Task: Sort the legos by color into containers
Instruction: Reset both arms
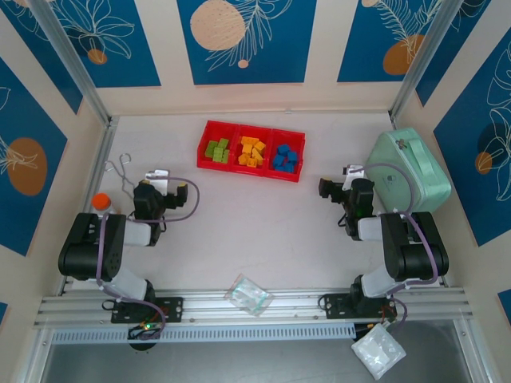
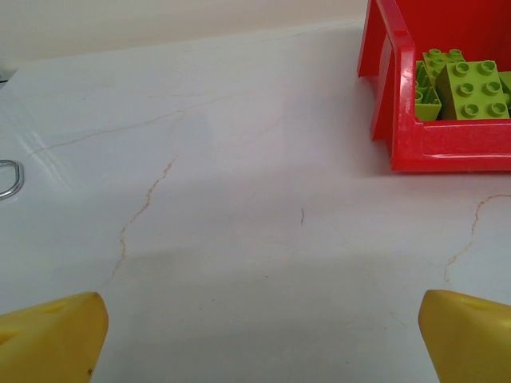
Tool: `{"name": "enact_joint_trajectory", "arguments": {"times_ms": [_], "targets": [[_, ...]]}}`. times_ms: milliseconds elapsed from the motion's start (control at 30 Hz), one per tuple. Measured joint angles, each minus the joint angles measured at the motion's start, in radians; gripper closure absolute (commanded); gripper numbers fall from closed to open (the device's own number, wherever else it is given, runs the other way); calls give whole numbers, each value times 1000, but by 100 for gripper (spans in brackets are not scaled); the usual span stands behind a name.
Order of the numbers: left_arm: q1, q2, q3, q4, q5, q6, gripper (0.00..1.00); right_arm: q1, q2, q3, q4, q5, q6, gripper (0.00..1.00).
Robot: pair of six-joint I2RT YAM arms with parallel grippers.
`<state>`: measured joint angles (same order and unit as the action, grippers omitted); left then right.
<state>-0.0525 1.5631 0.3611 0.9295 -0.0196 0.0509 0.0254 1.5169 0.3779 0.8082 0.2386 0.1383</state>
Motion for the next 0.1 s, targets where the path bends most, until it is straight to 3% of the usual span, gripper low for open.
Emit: {"name": "enact_joint_trajectory", "arguments": {"times_ms": [100], "targets": [[0,0,0,0,0,0,1,-1,0,2,0,0,0,1]]}}
